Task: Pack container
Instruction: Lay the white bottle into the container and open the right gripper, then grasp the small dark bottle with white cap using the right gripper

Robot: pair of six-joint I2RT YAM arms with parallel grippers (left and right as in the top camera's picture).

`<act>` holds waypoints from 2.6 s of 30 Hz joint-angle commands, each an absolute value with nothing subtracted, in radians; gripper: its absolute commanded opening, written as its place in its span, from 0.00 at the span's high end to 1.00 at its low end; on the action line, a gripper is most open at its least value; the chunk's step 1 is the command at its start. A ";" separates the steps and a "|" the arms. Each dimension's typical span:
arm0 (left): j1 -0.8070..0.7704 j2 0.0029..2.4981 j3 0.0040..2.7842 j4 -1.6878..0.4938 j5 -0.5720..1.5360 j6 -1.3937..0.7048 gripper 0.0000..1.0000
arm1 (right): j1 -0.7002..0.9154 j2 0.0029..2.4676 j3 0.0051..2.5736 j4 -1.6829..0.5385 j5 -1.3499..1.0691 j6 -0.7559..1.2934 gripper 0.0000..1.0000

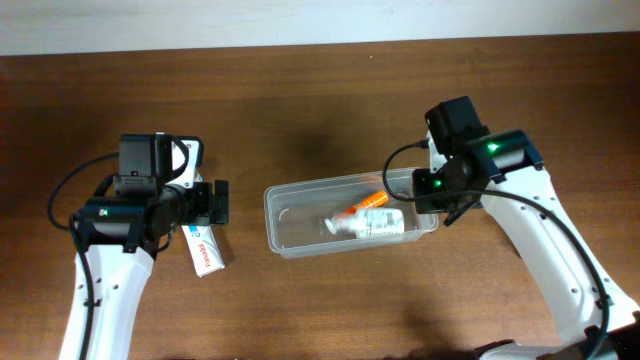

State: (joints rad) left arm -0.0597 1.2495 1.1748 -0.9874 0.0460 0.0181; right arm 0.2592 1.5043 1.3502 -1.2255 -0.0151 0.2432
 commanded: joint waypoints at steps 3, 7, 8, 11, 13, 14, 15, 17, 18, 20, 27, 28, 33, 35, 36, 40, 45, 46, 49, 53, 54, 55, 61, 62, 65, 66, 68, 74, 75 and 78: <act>-0.063 1.251 1.194 -0.989 0.057 0.012 0.01 | 0.276 1.491 1.325 -1.198 0.044 0.252 0.95; -0.063 1.251 1.194 -0.989 0.057 0.012 0.01 | 0.265 1.470 1.370 -1.204 0.093 0.262 0.95; -0.063 1.251 1.194 -0.989 0.057 0.012 0.01 | 0.255 1.461 1.388 -1.210 0.103 0.284 0.95; -0.063 1.251 1.194 -0.989 0.057 0.012 0.01 | 0.192 1.422 1.449 -1.242 0.130 0.343 0.90; -0.063 1.251 1.194 -0.989 0.057 0.012 0.01 | 0.118 1.392 1.482 -1.265 0.129 0.358 0.72; -0.063 1.251 1.194 -0.989 0.057 0.012 0.01 | 0.076 1.379 1.494 -1.277 0.129 0.358 0.68; -0.063 1.251 1.194 -0.989 0.057 0.012 0.01 | 0.027 1.367 1.502 -1.291 0.127 0.359 0.63; -0.063 1.251 1.194 -0.989 0.057 0.012 0.01 | -0.073 1.347 1.504 -1.316 0.112 0.361 0.54; -0.063 1.251 1.194 -0.989 0.057 0.012 0.00 | -0.127 1.344 1.504 -1.333 0.105 0.360 0.46; -0.063 1.251 1.194 -0.989 0.057 0.012 0.01 | -0.242 1.348 1.497 -1.363 0.084 0.345 0.38; -0.063 1.251 1.194 -0.989 0.057 0.012 0.01 | -0.460 1.427 1.367 -1.357 0.018 0.279 0.32; -0.063 1.251 1.194 -0.989 0.057 0.012 0.01 | -0.475 1.442 1.349 -1.348 0.013 0.267 0.32; -0.063 1.251 1.194 -0.989 0.057 0.012 0.01 | -0.512 1.547 1.297 -1.312 0.011 0.239 0.32; -0.063 1.251 1.194 -0.989 0.057 0.012 0.00 | -0.512 1.586 1.294 -1.305 0.010 0.239 0.32; -0.063 1.251 1.194 -0.990 0.057 0.012 0.01 | -0.512 1.601 1.294 -1.304 0.011 0.238 0.32; -0.063 1.251 1.194 -0.991 0.057 0.012 0.01 | -0.512 1.660 1.294 -1.299 0.011 0.216 0.32; -0.063 1.251 1.194 -0.996 0.057 0.012 0.01 | -0.512 1.714 1.294 -1.287 0.012 0.213 0.34; -0.063 1.251 1.194 -0.997 0.057 0.012 0.01 | -0.512 1.718 1.294 -1.282 0.011 0.206 0.36; -0.063 1.251 1.194 -1.004 0.057 0.012 0.01 | -0.512 1.720 1.294 -1.275 0.016 0.205 0.46; -0.063 1.251 1.194 -1.007 0.057 0.012 0.01 | -0.512 1.720 1.294 -1.276 0.038 0.206 0.64; -0.063 1.251 1.194 -1.007 0.057 0.012 0.01 | -0.512 1.720 1.294 -1.276 0.038 0.206 0.66; -0.063 1.251 1.194 -1.007 0.057 0.012 0.01 | -0.512 1.720 1.294 -1.276 0.038 0.206 0.69; -0.063 1.251 1.194 -1.007 0.057 0.012 0.01 | -0.512 1.720 1.294 -1.275 0.038 0.206 0.79; -0.063 1.251 1.194 -1.007 0.057 0.012 0.01 | -0.512 1.720 1.294 -1.275 0.038 0.205 0.81; -0.063 1.251 1.194 -1.007 0.057 0.012 0.01 | -0.512 1.720 1.294 -1.276 0.038 0.206 0.83; -0.063 1.251 1.194 -1.008 0.057 0.012 0.01 | -0.512 1.720 1.294 -1.278 0.037 0.206 0.86; -0.063 1.251 1.194 -1.008 0.057 0.012 0.01 | -0.510 1.719 1.295 -1.279 0.021 0.205 0.88; -0.063 1.251 1.194 -1.007 0.057 0.012 0.00 | -0.413 1.598 1.375 -1.361 -0.057 0.133 0.88; -0.063 1.251 1.194 -1.006 0.057 0.012 0.01 | -0.400 1.586 1.382 -1.368 -0.057 0.130 0.88; -0.063 1.251 1.194 -1.005 0.057 0.012 0.01 | -0.254 1.473 1.457 -1.419 -0.061 0.116 0.87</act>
